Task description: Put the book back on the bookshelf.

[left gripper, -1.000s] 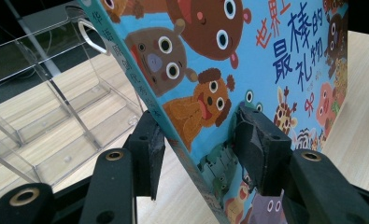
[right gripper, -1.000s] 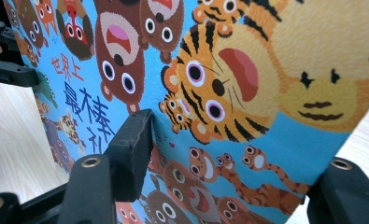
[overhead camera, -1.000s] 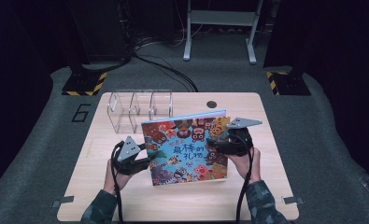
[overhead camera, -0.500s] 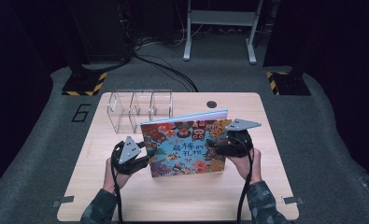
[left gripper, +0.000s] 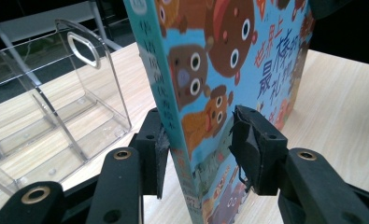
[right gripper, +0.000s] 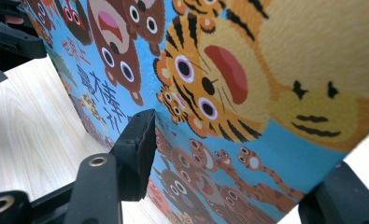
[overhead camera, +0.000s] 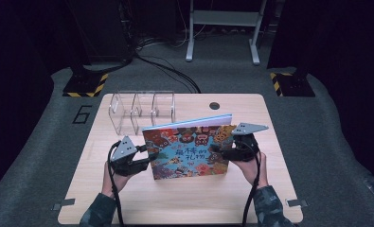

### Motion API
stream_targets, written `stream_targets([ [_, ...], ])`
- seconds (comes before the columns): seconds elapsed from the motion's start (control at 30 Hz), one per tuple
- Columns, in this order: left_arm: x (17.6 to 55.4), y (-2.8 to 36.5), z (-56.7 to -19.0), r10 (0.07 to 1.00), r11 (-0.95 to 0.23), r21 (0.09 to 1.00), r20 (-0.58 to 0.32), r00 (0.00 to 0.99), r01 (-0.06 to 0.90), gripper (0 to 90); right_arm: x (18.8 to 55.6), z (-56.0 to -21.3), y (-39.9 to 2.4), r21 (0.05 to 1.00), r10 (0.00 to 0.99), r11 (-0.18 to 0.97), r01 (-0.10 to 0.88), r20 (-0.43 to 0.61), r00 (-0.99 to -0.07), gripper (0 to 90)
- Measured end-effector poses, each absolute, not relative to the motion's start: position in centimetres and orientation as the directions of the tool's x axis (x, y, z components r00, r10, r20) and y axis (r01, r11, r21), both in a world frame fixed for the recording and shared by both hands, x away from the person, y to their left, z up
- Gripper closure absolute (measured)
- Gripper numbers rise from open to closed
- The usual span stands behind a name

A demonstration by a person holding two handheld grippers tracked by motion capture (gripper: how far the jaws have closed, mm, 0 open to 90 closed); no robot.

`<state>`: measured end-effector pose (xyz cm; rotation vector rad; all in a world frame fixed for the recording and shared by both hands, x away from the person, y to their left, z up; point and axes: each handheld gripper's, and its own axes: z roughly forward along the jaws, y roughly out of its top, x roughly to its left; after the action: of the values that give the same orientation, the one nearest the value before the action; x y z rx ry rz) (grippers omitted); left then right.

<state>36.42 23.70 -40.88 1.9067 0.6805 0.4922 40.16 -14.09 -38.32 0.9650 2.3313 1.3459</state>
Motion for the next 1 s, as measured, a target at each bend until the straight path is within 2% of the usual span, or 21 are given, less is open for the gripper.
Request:
stream_targets([
  [0.27, 37.1, 23.9, -39.6, 0.613, -0.301, 0.922, -0.01, 0.79, 0.245, 51.3, 40.0, -38.4, -14.2, 0.85, 0.665, 0.34, 0.402, 0.085, -0.742, 43.5],
  [0.53, 37.6, 23.8, -37.5, 0.566, -0.285, 0.924, -0.052, 0.823, 0.254, 48.8, 39.5, -38.2, -14.3, 0.857, 0.659, 0.357, 0.373, 0.052, -0.751, 38.4],
  [0.8, 38.0, 23.2, -35.4, 0.536, -0.276, 0.935, -0.045, 0.843, 0.225, 49.1, 38.9, -37.3, -15.4, 0.88, 0.685, 0.325, 0.347, 0.034, -0.727, 42.9],
  [1.0, 38.5, 22.2, -34.1, 0.517, -0.32, 0.923, -0.017, 0.856, 0.212, 50.7, 38.8, -37.0, -16.0, 0.883, 0.684, 0.328, 0.336, 0.023, -0.729, 48.2],
])
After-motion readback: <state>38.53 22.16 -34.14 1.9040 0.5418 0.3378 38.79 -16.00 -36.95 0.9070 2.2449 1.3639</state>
